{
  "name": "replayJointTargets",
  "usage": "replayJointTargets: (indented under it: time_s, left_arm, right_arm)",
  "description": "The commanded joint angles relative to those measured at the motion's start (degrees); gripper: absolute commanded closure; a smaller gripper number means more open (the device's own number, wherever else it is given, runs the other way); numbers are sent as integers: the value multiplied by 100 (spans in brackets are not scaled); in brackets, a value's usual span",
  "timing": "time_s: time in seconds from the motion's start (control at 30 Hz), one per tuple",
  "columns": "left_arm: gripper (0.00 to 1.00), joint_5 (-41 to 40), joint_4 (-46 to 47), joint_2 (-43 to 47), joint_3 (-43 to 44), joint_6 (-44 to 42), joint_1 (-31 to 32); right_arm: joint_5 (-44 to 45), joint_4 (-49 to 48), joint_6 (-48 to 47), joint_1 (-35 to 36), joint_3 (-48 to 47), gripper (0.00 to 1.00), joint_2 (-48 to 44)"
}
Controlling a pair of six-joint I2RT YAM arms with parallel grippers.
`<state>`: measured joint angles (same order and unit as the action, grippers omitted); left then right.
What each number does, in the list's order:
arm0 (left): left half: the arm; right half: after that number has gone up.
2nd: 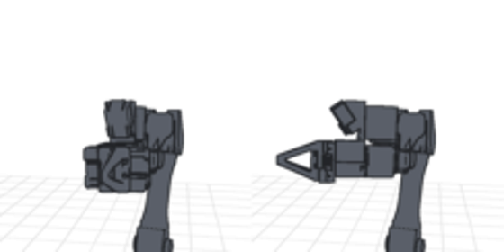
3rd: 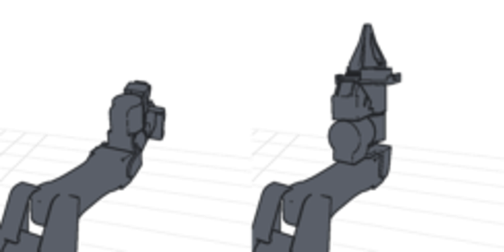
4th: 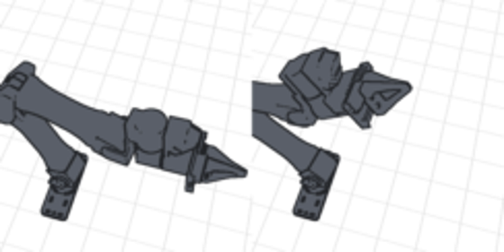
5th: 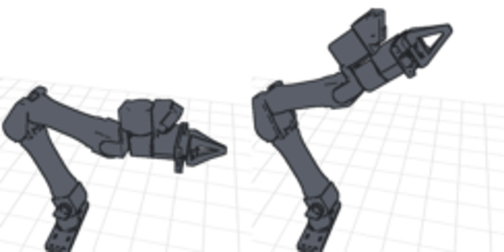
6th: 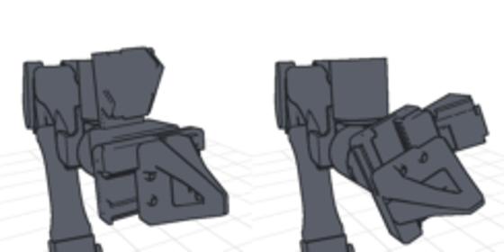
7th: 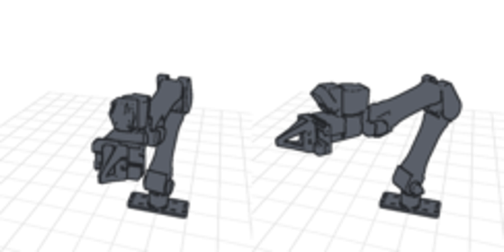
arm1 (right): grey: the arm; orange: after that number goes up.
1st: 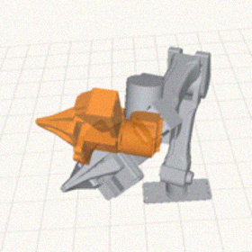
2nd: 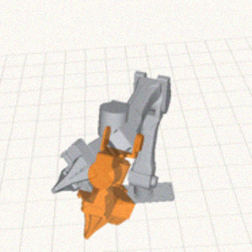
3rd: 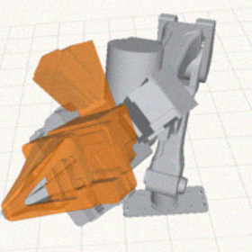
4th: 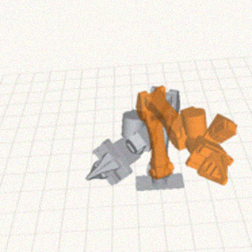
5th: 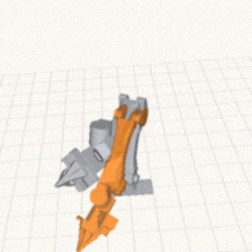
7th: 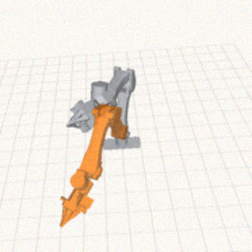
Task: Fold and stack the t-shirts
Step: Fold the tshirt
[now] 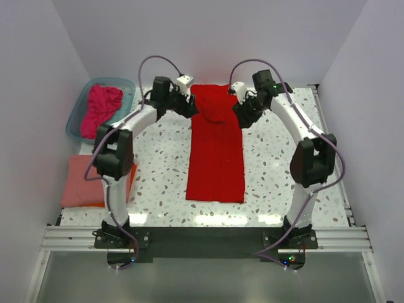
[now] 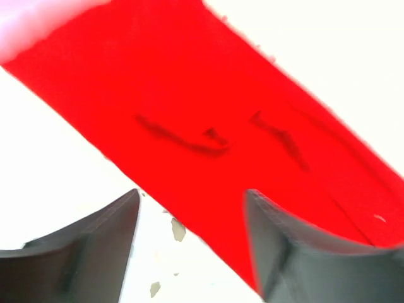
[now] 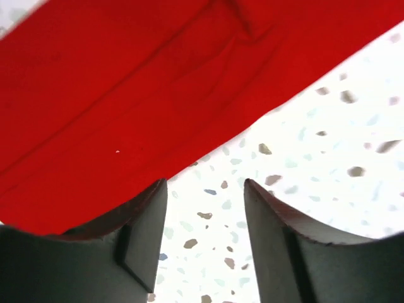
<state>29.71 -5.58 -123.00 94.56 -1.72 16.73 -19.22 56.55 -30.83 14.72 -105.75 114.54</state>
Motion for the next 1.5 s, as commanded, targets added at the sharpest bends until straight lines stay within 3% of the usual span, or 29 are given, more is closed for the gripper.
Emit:
replayJointTargets:
  time_s: [0.0, 0.03, 0.07, 0.13, 0.17, 0.23, 0.3, 0.4, 0.5, 0.53, 0.63, 0.7, 0.9, 1.23, 1.47]
  left_arm:
    - [23, 508, 936, 1926, -560, -1178, -38]
    - [18, 570, 1023, 2199, -779, -1312, -38]
    - [0, 466, 1103, 2723, -1243, -1349, -38]
    - [0, 228, 1366, 3218, -1859, -1086, -38]
    - [0, 515, 1202, 3578, -1941, -1625, -38]
    - [0, 1008, 115, 3826, -2099, -2347, -30]
    - [0, 1562, -894, 4169, -2327, -3323, -30]
    - [0, 1977, -1688, 4775, -3196, -4370, 163]
    - [7, 1512, -1911, 5443, -4355, -5162, 909]
    - [10, 1328, -1833, 5793, -5003, -5285, 1111]
    - [19, 880, -1271, 6190, -6051, -5383, 1841]
    - [22, 729, -868, 6192, -6448, -5278, 2228]
    - [38, 351, -145, 5525, -6635, -5084, 2607]
    - [42, 52, -284, 4794, -6468, -5427, 2669]
    - [49, -45, -320, 4584, -6512, -5480, 2669]
  right_arm:
    - [-389, -881, -441, 39, 474, 42, -1500]
    - [-511, -1248, -546, 48, 633, 36, -1705]
    - [-573, -1409, -590, 57, 931, 25, -2072]
    - [-766, -1910, -582, 84, 1222, 17, -2373]
    - [-915, -1964, -608, 92, 1407, 14, -2488]
    - [-1440, -1518, -1230, 110, 1496, 6, -2744]
    - [-1654, -695, -1975, 206, 1619, 6, -2849]
    - [-1585, 2, -2496, 478, 2232, 14, -3042]
    - [-1374, -363, -2674, 865, 3506, 26, -3655]
    - [-1287, -530, -2744, 996, 3857, 34, -3815]
    - [-952, -1093, -2955, 1585, 5306, 45, -4237]
    - [-794, -1425, -3017, 1911, 5731, 49, -4335]
    - [-486, -2333, -3262, 2149, 6708, 54, -4327]
    - [-504, -2395, -3807, 2289, 7042, 55, -4019]
    - [-495, -2202, -4027, 2413, 7130, 49, -4150]
